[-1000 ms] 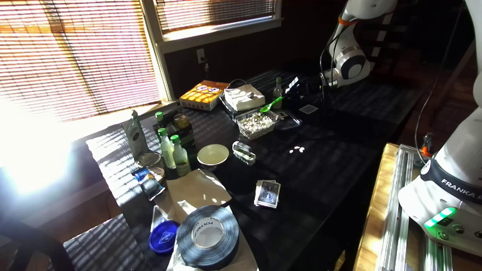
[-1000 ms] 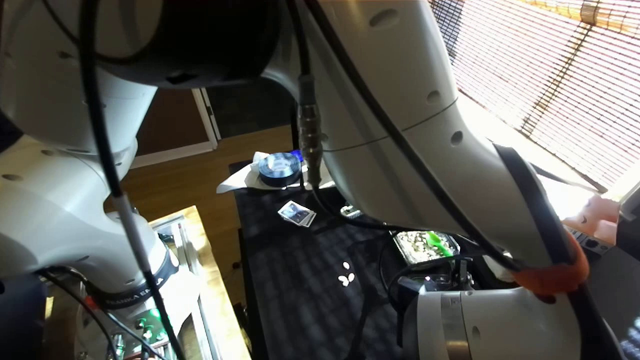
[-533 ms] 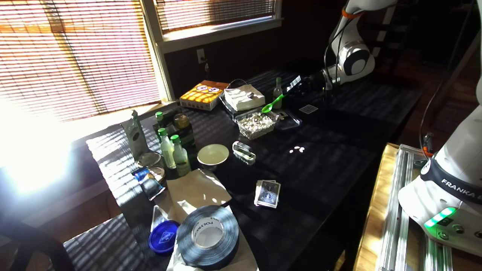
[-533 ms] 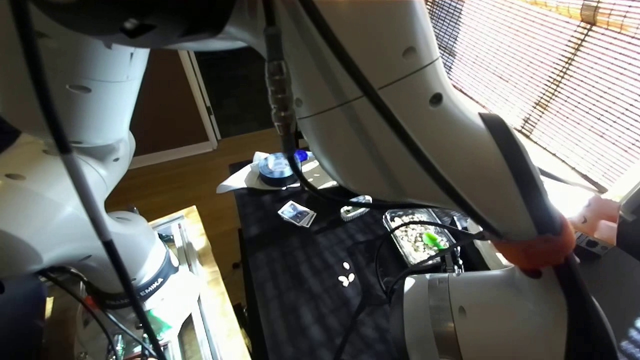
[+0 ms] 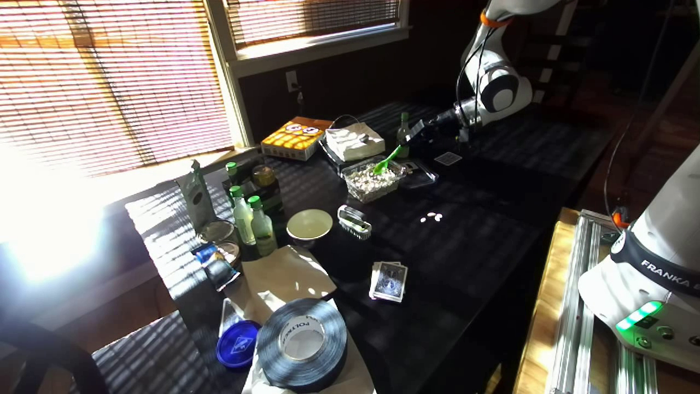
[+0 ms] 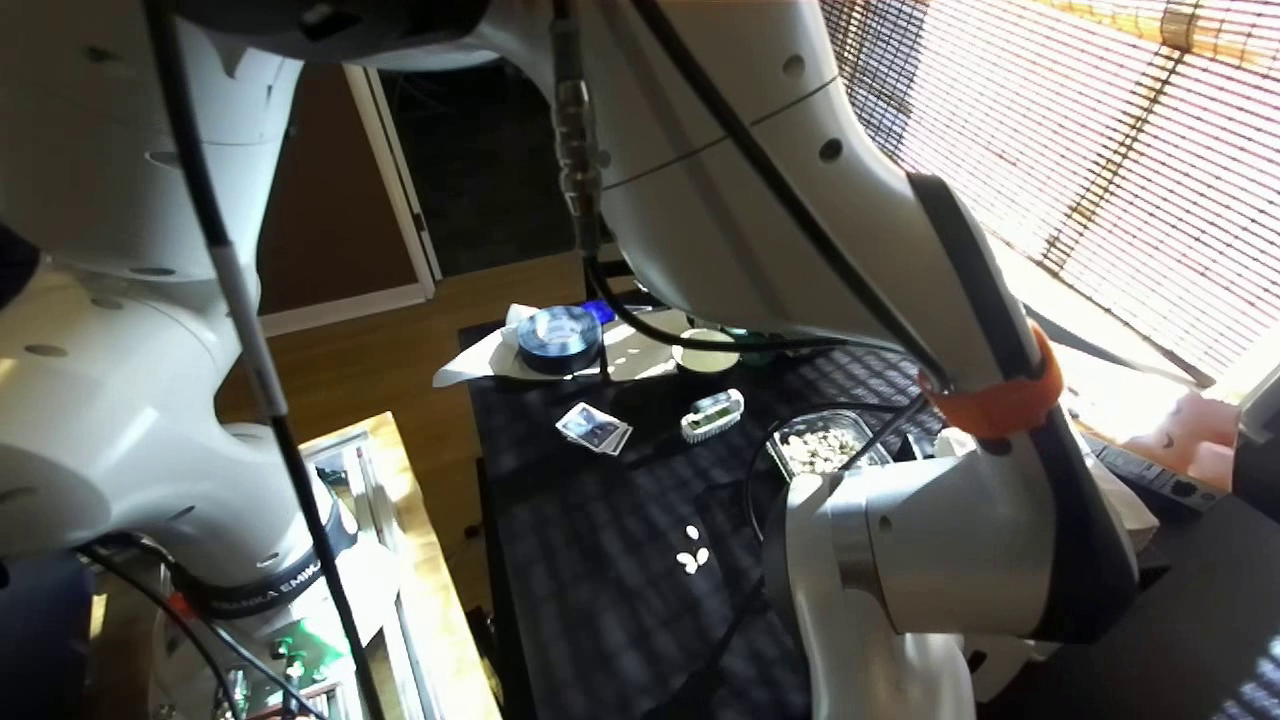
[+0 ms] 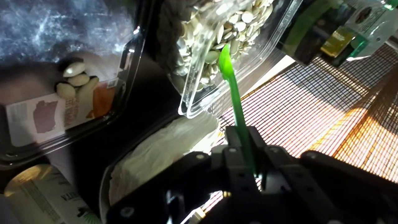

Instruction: Use the spoon to pick up contents from the container and put them inside the bowl

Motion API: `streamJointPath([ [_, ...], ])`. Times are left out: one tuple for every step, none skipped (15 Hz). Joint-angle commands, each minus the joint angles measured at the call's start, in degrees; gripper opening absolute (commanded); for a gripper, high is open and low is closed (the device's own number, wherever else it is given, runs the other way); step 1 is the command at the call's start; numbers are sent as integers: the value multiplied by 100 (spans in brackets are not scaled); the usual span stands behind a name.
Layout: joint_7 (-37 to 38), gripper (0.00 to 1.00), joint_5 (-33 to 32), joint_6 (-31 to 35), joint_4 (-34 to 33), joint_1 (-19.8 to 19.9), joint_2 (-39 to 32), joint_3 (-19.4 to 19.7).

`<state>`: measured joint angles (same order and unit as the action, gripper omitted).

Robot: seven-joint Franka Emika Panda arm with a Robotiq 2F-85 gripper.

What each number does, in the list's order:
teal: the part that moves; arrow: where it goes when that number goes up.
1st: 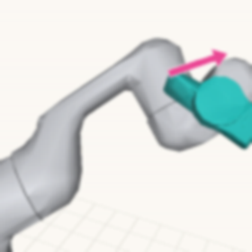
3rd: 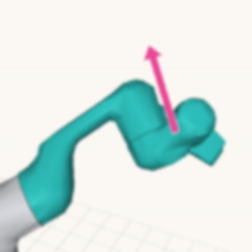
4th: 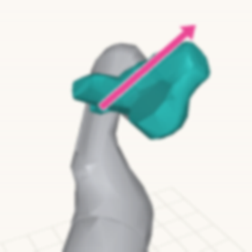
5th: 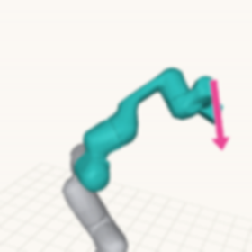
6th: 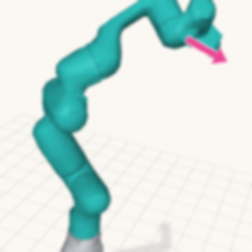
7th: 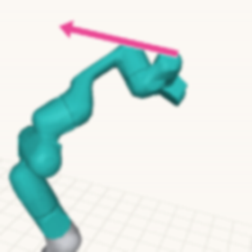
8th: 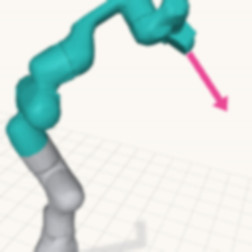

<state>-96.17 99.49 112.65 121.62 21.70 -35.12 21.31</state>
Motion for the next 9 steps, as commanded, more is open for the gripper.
streamJointPath([
  [54,11,1,23,-2,-16,5,-24],
  [104,11,1,24,-1,-23,5,-28],
  [127,11,2,23,-1,-17,5,-25],
  [133,11,2,23,0,-7,5,-22],
  [135,3,2,23,1,1,5,-18],
  [121,3,1,37,-11,-4,-16,-18],
  [125,3,3,62,-19,-16,-35,-21],
  [110,3,15,101,-27,-29,-53,-18],
  [84,3,26,171,-35,-52,-67,-6],
])
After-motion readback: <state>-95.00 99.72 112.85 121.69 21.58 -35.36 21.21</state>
